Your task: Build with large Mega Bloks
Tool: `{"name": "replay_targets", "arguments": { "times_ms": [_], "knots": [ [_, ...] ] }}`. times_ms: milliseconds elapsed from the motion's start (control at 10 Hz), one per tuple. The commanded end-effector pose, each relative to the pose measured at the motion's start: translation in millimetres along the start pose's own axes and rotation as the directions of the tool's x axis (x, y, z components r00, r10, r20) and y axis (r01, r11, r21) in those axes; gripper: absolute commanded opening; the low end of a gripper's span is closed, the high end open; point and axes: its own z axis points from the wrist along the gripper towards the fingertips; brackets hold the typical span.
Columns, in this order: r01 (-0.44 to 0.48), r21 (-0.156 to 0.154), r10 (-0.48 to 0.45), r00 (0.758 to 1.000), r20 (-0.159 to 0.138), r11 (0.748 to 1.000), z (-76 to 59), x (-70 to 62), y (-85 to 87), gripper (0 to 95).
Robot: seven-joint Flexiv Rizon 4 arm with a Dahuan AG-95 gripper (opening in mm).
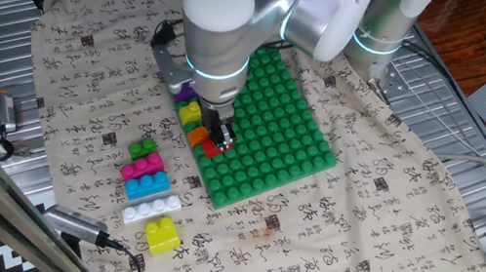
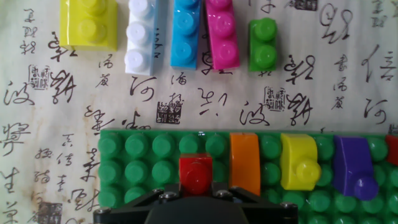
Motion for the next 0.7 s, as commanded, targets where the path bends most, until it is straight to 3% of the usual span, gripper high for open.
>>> {"name": "replay_targets", "arguments": {
  "times_ms": [100,700],
  "knots": [
    [0.002,0.001,-0.002,1.0,0.005,1.0,4.6,-1.5,-1.1,0.0],
    [0.002,0.002,-0.002,1.0,0.023,1.0,18.5,-4.4,0.9,0.0]
  ]
}}
